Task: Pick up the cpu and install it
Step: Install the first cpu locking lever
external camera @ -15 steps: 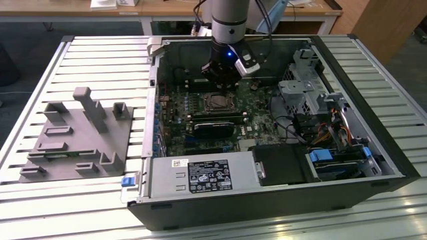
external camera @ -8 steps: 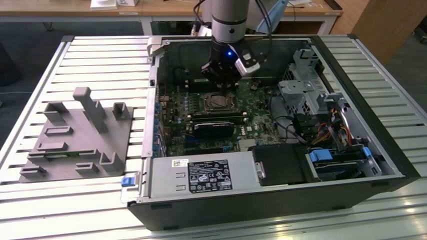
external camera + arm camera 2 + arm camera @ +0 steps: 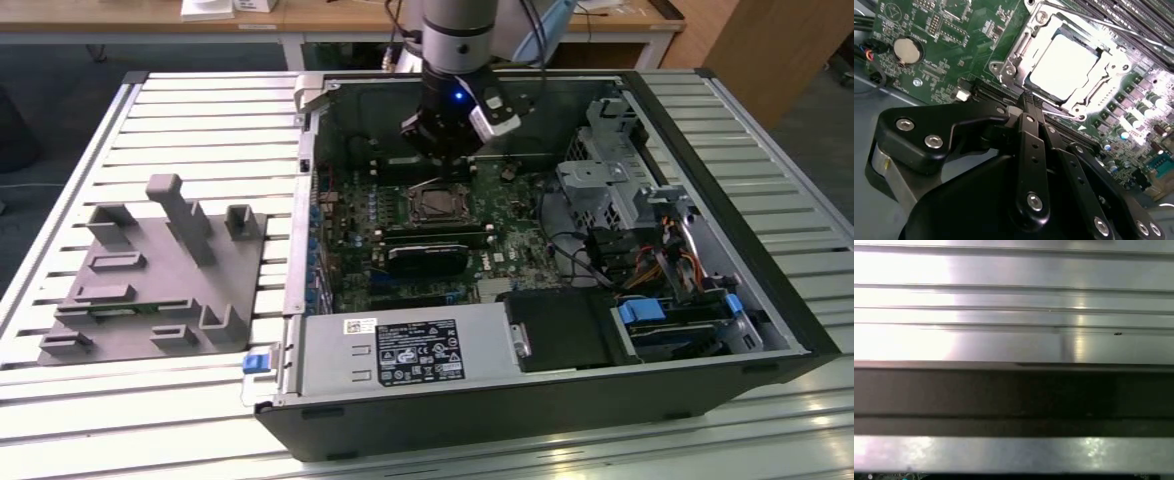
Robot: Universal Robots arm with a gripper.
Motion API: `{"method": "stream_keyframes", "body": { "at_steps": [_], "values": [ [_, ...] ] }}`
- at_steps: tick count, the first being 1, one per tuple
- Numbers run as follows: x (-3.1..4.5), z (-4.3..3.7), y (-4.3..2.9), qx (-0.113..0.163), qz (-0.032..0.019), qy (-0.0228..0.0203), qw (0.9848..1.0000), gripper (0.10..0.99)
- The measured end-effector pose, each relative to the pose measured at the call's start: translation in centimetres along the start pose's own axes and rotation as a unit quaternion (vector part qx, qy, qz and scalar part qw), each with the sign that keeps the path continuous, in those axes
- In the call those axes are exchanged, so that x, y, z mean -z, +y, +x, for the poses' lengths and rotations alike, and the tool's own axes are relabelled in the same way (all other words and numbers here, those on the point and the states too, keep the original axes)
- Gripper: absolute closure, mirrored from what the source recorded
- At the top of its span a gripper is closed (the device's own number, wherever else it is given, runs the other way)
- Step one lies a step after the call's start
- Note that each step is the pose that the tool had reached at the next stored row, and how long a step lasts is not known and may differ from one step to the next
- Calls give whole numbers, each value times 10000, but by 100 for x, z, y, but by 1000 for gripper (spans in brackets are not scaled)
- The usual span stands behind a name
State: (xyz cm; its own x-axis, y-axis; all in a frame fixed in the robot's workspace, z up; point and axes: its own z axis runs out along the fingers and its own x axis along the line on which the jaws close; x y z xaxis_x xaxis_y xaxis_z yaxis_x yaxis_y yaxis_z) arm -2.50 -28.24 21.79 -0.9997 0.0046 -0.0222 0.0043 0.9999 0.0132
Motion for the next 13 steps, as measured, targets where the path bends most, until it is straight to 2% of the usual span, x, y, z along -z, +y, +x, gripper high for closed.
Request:
{"method": "stream_keyframes", "body": {
  "at_steps": [5,13],
  "values": [
    [3,90,-2,0,-44,-18,10000,980],
    [2,101,3,118,-97,-17,9999,980]
  ]
}}
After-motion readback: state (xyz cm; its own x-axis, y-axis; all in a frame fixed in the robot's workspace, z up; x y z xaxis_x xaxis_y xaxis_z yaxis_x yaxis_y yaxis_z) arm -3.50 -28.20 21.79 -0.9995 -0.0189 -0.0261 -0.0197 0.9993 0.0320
